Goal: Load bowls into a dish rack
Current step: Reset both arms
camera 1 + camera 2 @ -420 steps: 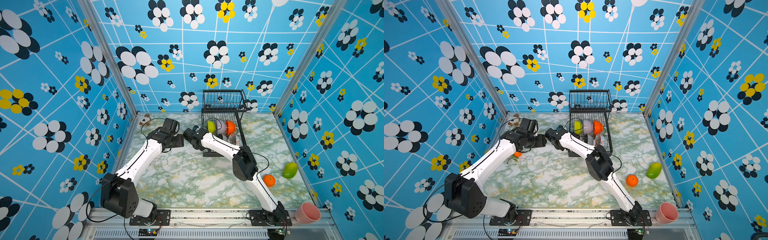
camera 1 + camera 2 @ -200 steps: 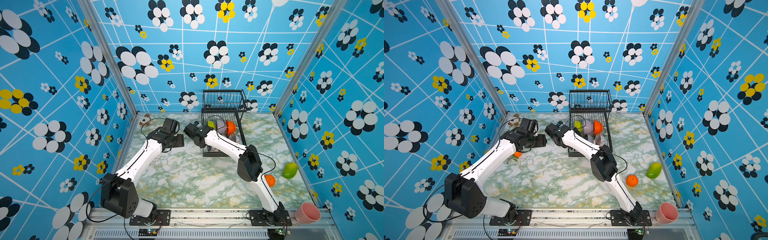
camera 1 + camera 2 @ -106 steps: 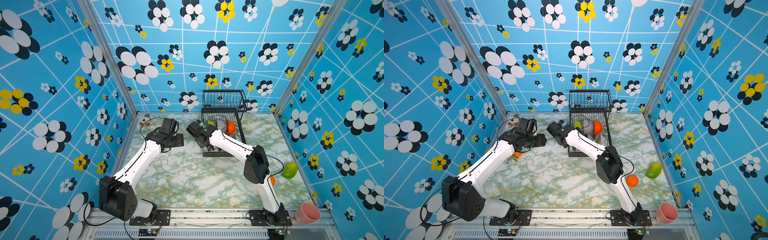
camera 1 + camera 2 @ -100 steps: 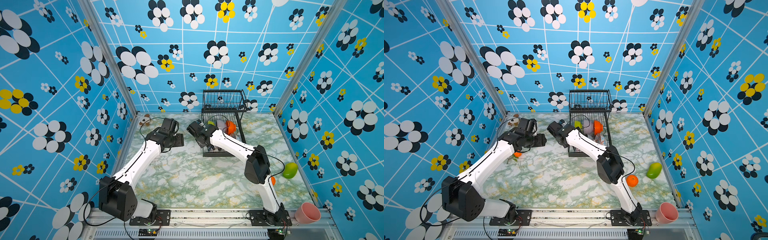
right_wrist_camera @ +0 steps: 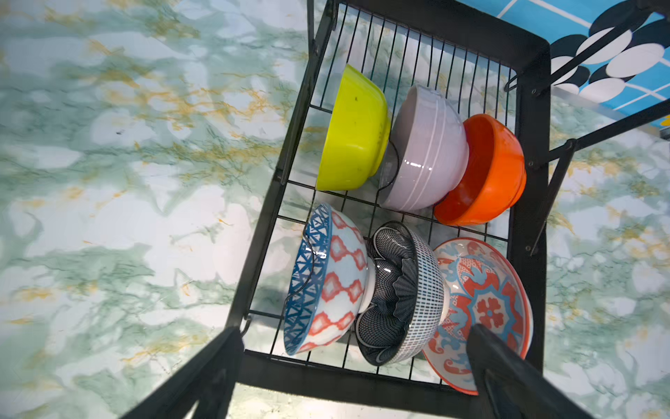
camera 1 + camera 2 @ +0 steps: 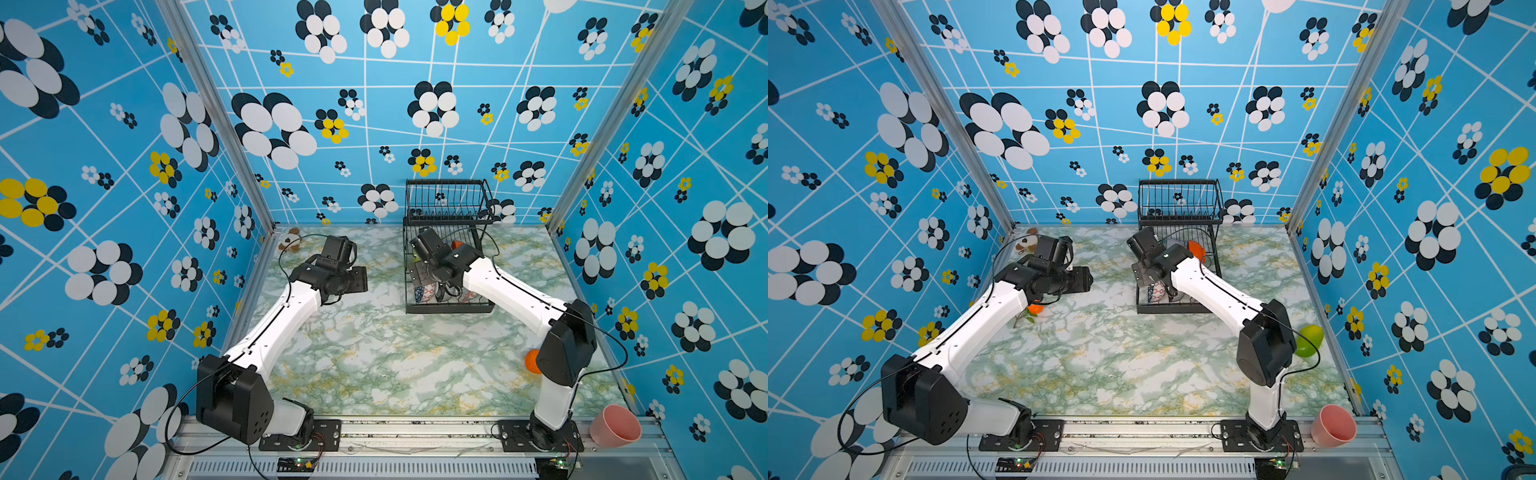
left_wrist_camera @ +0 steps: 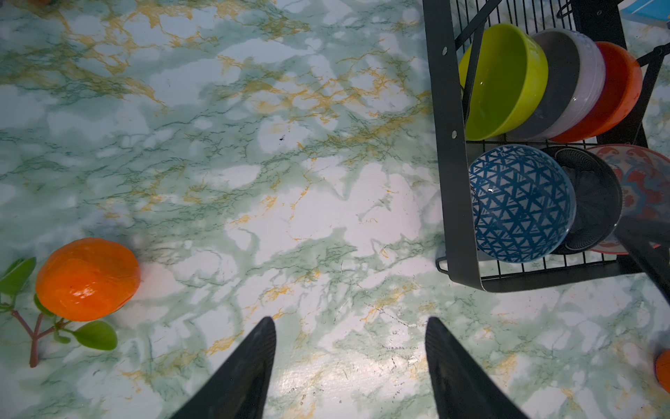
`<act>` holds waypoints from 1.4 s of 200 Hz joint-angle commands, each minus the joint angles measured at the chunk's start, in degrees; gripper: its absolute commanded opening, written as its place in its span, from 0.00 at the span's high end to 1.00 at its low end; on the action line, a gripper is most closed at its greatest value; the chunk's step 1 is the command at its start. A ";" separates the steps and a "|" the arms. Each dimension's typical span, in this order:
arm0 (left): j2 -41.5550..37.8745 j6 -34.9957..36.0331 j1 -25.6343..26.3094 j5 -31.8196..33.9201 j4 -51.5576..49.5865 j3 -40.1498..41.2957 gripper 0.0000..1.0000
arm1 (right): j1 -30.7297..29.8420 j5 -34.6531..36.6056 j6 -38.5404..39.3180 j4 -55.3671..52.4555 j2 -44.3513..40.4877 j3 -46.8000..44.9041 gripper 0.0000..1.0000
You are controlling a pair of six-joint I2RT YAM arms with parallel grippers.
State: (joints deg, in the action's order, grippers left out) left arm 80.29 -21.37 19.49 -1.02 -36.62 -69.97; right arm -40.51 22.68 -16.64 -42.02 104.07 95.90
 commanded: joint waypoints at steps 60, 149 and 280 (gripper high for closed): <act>-8.05 3.19 -2.94 -0.67 8.11 5.78 0.31 | 13.32 -15.43 -2.70 13.08 -18.18 -19.65 0.01; -18.68 5.45 -8.86 -2.52 19.60 13.15 0.04 | 37.46 -32.73 -2.99 27.60 -34.75 -38.86 0.01; -35.11 5.82 -11.94 26.39 37.12 31.48 0.01 | 51.40 -25.59 2.61 63.67 -33.43 -61.47 0.01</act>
State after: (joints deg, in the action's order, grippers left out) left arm 47.05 -17.32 8.08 16.36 -6.17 -41.60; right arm 10.55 -7.51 -17.72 9.37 69.91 39.53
